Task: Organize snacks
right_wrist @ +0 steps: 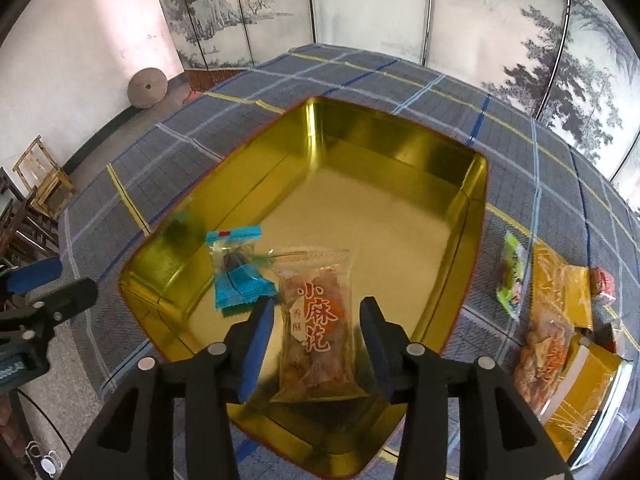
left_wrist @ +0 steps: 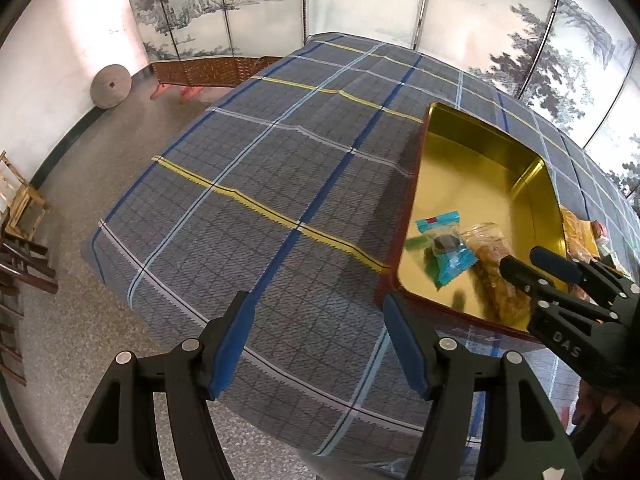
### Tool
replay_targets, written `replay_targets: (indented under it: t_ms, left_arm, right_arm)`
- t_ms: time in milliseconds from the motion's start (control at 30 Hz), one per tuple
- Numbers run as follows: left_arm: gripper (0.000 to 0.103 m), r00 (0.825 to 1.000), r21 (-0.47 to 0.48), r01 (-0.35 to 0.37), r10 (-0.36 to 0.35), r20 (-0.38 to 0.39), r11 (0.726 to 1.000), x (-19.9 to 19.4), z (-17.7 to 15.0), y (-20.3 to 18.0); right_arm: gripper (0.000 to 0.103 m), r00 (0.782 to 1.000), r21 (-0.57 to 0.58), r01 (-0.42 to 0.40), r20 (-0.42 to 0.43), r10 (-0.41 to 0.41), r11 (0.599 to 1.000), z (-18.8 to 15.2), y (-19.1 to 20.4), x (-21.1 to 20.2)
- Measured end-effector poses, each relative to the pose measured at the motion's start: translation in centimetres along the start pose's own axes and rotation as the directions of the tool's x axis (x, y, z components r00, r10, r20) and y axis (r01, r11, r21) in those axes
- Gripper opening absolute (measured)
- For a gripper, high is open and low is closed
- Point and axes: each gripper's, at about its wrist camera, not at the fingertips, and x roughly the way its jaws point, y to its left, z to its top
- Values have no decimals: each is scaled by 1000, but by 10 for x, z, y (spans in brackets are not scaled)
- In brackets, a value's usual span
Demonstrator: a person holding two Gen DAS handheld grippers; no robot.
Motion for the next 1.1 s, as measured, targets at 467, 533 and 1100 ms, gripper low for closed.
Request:
replay_targets:
  t_ms: [467, 533, 1100]
  left_arm:
    - [64, 996, 125, 79, -82, 18, 989, -12, -2, -73]
    - [64, 995, 151, 96, -100, 19, 984, -15, -4, -87]
    - [69, 978, 362, 198, -207, -16, 911, -11, -19, -217]
  right_arm:
    - [52, 987, 139, 111, 104, -126, 984, -43, -103, -80]
    - [53, 979, 158, 158, 103, -176, 975, -53, -124, -88]
    - [58, 957, 312, 283, -26, -290, 907, -130, -243, -85]
